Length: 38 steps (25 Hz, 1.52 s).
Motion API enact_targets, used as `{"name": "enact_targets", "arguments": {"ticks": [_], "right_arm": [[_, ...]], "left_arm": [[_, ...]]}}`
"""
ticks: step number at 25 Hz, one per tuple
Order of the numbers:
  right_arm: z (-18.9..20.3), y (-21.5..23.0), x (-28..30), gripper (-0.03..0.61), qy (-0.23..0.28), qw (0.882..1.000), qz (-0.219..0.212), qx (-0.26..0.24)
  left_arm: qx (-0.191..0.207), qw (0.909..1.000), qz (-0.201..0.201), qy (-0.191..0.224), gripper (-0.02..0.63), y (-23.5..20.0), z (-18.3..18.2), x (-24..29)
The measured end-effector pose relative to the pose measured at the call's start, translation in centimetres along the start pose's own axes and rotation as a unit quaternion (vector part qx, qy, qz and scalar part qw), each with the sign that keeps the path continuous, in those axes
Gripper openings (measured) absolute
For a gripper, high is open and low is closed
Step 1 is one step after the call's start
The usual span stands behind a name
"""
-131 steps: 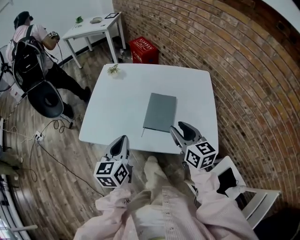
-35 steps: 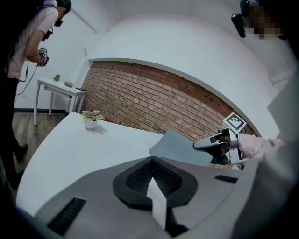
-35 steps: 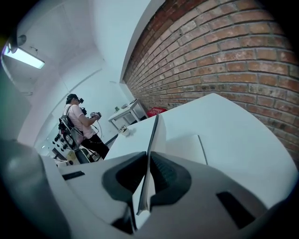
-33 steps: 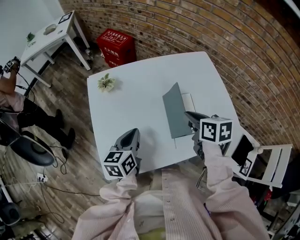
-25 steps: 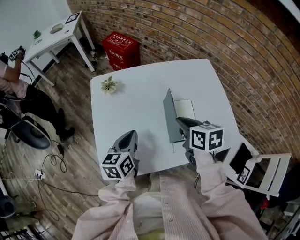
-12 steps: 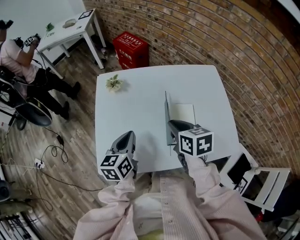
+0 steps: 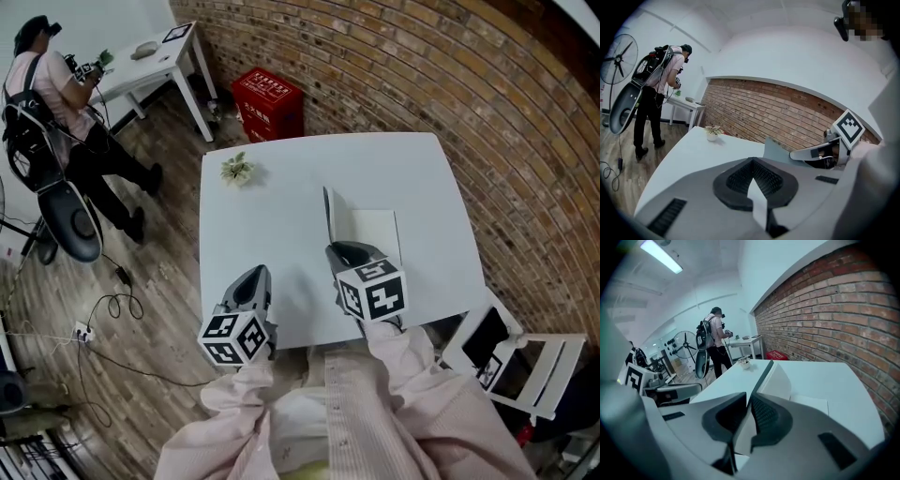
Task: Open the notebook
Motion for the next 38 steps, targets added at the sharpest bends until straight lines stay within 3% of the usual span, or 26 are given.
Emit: {"name": "enact_targets", "arguments": {"ticks": [11, 19, 28, 38], "right_arm": [[0.9, -4.5, 4.1, 0.037, -0.029, 0.992, 0.103, -0.060], [2.9, -6.3, 7.5, 0.032, -0.063, 0.985, 0.142, -0.076], [5.9, -7.5, 11.4, 0.025, -0.104, 0.978, 0.159, -0.081], [7.5, -7.7, 13.1, 0.023, -0.117, 0.978, 0.162, -0.062]], "left_arm": [[0.017, 0.9974, 0.054, -0.045, -0.006, -5.3, -1.5, -1.4], [0.019, 0.9953, 0.070, -0.065, -0.006, -8.9, -1.8, -2.4], [0.014, 0.9942, 0.072, -0.079, -0.006, -11.7, -1.7, -3.2], [0.016, 0.9933, 0.073, -0.088, -0.006, -12.8, -1.5, -3.4]]}}
Point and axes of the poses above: the fingertips, and each gripper's own axes: x forward along the fingers, y to its right, z out of its underside, the point moved 3 cm from there along -x, backward along the fingers, and after that the axes turned 4 degrees about y, right-handed, at the moved point
